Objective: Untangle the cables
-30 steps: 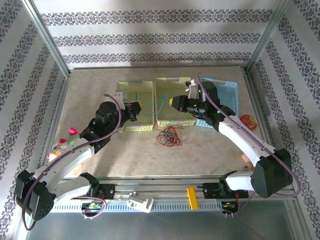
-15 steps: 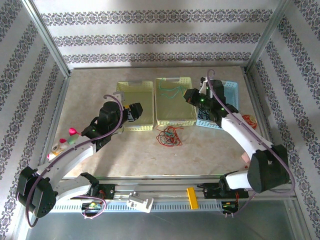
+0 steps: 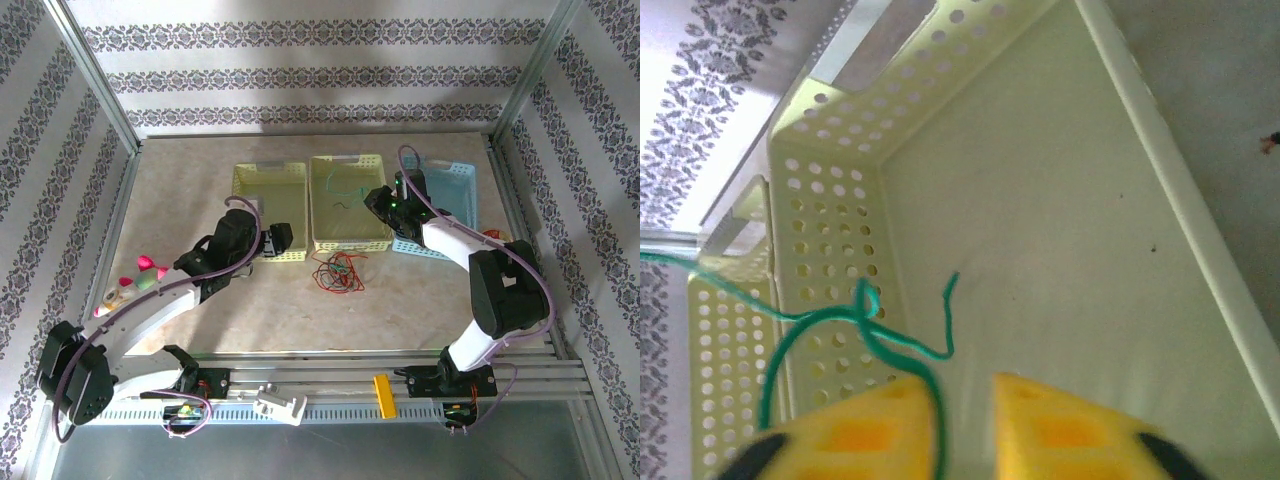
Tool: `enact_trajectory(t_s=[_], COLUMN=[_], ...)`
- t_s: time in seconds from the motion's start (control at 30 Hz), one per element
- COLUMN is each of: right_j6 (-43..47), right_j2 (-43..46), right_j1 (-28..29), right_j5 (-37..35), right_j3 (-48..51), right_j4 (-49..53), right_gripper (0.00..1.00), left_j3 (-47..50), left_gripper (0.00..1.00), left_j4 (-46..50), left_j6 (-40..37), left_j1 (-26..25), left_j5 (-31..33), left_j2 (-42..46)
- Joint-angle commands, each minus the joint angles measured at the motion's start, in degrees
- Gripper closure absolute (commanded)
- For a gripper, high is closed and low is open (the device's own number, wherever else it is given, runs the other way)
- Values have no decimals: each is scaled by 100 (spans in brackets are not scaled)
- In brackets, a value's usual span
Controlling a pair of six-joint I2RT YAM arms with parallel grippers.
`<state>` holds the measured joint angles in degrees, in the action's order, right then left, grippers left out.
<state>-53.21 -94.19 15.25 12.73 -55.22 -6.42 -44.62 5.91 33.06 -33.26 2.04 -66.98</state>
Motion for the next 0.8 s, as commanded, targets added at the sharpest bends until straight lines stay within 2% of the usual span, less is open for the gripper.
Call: enact_trajectory(t_s=[0.0,0.1,0.3,0.37,0.5,0.6,0.77], right_j6=[272,576,1170,1520,2136,2556,2932], right_j2=[249,488,1131,1440,1916,2080,1832], right_j1=[92,152,462,677,1088,1390,1669], right_j5=[-258,-671,-1310,-1298,-678,-170,402], right_j3=[-65,-128,10,187,617,864,986], right_j4=[240,821,1772,1946,2201,2520,3069], right_gripper=[59,52,50,50,51,53,55], left_j3=[-281,-317,-425,-517,-681,-812,-873], left_gripper=[26,26,25,25,26,38,38], left_j4=[323,264,138,151,284,468,557], left_j6=[-319,-380,-733,-937,-1335,-1602,-2149], left_j1=[-128,-166,-375,-471,-673,-841,-1126], left_j5=[181,145,-64,-261,-554,-573,-915], left_j2=[-165,-297,-600,-762,-1080,-1340,-1656])
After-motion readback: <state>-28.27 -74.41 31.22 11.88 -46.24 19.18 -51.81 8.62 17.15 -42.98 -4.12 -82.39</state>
